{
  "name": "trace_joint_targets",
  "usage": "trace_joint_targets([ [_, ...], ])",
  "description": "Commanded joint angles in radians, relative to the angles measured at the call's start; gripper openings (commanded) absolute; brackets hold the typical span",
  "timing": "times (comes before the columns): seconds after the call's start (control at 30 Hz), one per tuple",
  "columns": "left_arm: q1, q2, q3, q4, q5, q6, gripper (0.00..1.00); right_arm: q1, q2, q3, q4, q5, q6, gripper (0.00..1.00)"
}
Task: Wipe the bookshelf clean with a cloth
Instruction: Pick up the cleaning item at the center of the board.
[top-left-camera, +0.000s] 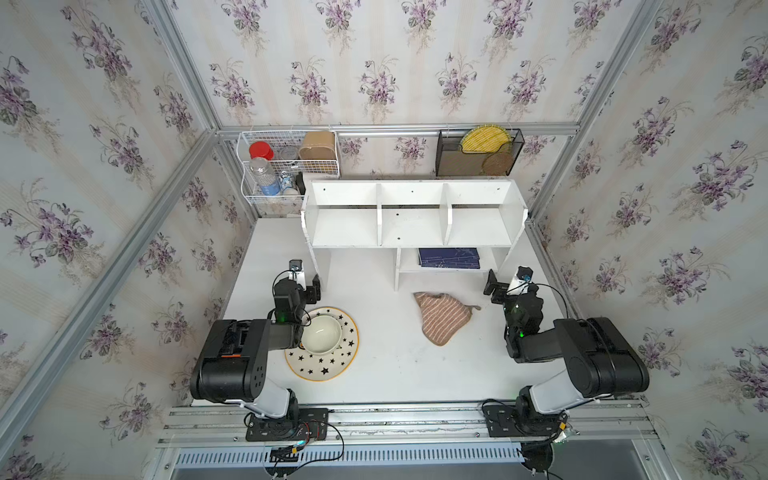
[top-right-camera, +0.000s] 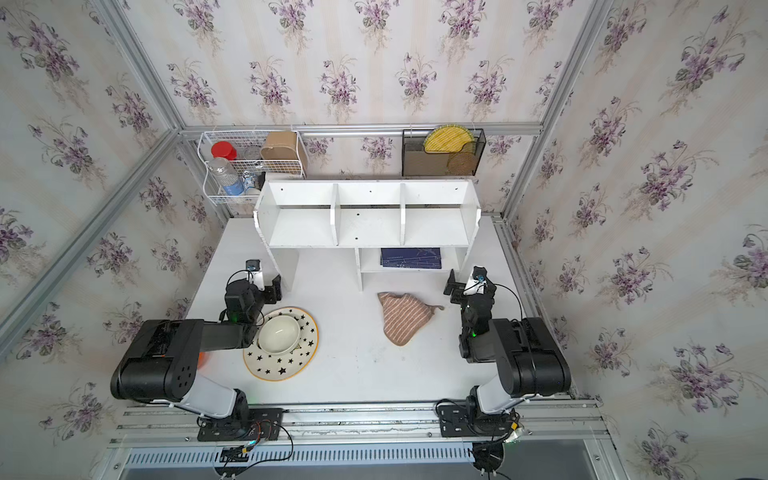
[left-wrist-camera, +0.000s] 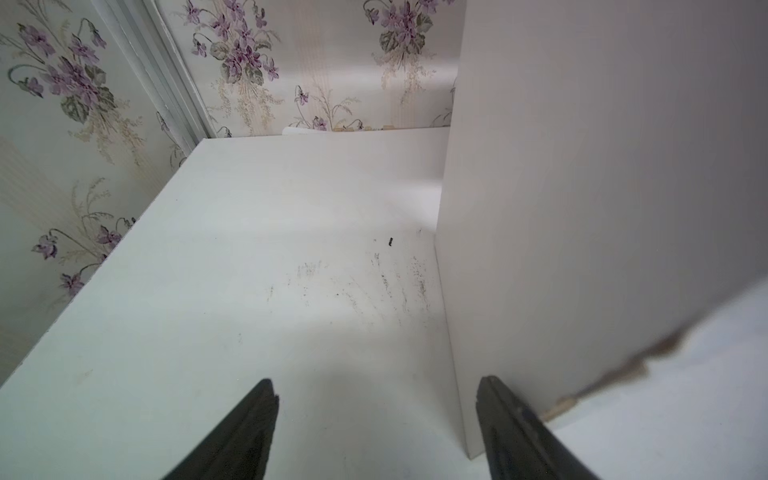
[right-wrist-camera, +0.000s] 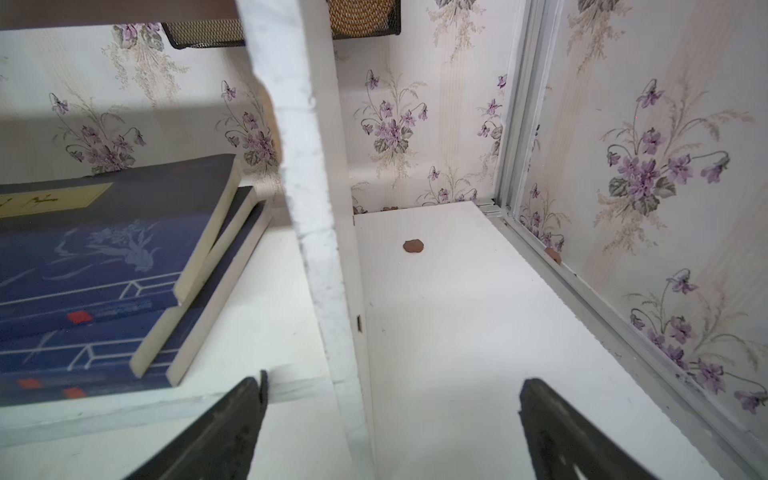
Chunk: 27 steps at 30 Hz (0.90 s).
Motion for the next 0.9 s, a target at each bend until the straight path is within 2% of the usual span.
trace_joint_targets([
  [0.0, 0.000, -0.004, 0.003, 0.006, 0.004, 0.000, 0.79, 0.000, -0.003, 0.002, 0.004, -0.013, -0.006, 1.00],
  [0.3, 0.003, -0.010, 0.013, -0.022, 0.001, -0.007, 0.79, 0.000, -0.002, 0.003, 0.004, -0.015, -0.005, 1.00],
  [0.43, 0.003, -0.065, 0.061, -0.142, -0.063, -0.029, 0.78, 0.000, -0.077, -0.025, -0.036, 0.098, 0.041, 1.00],
  [0.47, 0.002, -0.100, 0.093, -0.211, -0.086, -0.037, 0.78, 0.009, -0.124, -0.039, -0.029, 0.138, 0.026, 1.00],
  [0.53, -0.005, -0.187, 0.170, -0.418, -0.167, -0.045, 0.78, 0.066, -0.282, -0.032, -0.174, 0.266, 0.039, 1.00],
  [0.57, -0.009, -0.223, 0.206, -0.530, -0.227, -0.070, 0.78, 0.088, -0.386, -0.023, -0.313, 0.328, 0.095, 1.00],
  [0.63, -0.010, -0.275, 0.271, -0.717, -0.357, -0.188, 0.76, 0.088, -0.608, 0.003, -0.604, 0.320, 0.233, 1.00],
  [0.7, -0.009, -0.319, 0.344, -0.909, -0.386, -0.282, 0.72, 0.089, -0.767, -0.052, -0.684, 0.324, 0.288, 1.00],
  [0.73, -0.010, -0.336, 0.376, -0.986, -0.377, -0.336, 0.71, 0.089, -0.843, -0.084, -0.715, 0.377, 0.367, 1.00],
  [0.77, -0.010, -0.355, 0.402, -1.065, -0.357, -0.388, 0.69, 0.081, -0.929, -0.081, -0.849, 0.423, 0.481, 1.00],
  [0.83, -0.010, -0.385, 0.440, -1.180, -0.308, -0.442, 0.67, 0.053, -1.047, -0.053, -0.994, 0.293, 0.557, 1.00],
  [0.87, -0.010, -0.397, 0.453, -1.229, -0.292, -0.475, 0.67, 0.054, -1.053, -0.015, -1.073, 0.235, 0.573, 1.00],
])
